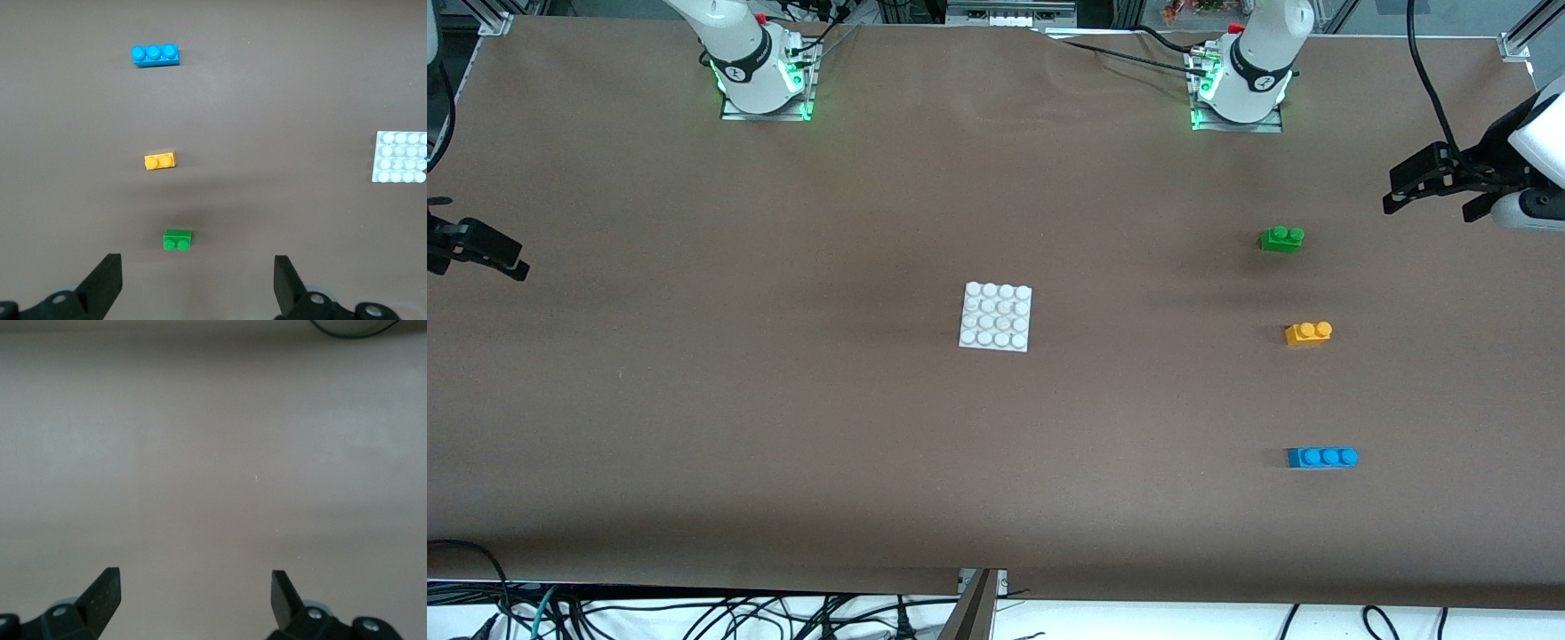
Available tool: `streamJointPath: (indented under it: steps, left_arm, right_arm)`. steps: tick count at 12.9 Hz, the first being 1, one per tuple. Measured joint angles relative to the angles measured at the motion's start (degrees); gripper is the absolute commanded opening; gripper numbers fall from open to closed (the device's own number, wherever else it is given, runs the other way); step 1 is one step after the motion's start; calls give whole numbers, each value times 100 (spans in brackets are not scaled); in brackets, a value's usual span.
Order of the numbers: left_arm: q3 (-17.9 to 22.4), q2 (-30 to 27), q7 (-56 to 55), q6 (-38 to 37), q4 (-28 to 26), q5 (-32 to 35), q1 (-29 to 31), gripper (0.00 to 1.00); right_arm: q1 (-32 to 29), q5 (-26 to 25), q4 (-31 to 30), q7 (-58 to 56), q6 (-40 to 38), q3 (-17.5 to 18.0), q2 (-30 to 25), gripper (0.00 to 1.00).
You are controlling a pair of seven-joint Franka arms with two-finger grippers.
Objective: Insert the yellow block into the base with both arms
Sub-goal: 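Move the left gripper over the yellow brick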
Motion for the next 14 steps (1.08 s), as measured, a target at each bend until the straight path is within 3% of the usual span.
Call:
streamJointPath:
  steps: [2,14]
  left_arm:
    - [0,0,0,0,0,0,0,100]
    - [10,29,0,-7,-2,0,2,100]
  right_arm:
    - [-1,-2,-219,0,-11,6,-90,100]
    - [69,-7,-217,-1,-9,102,-95,100]
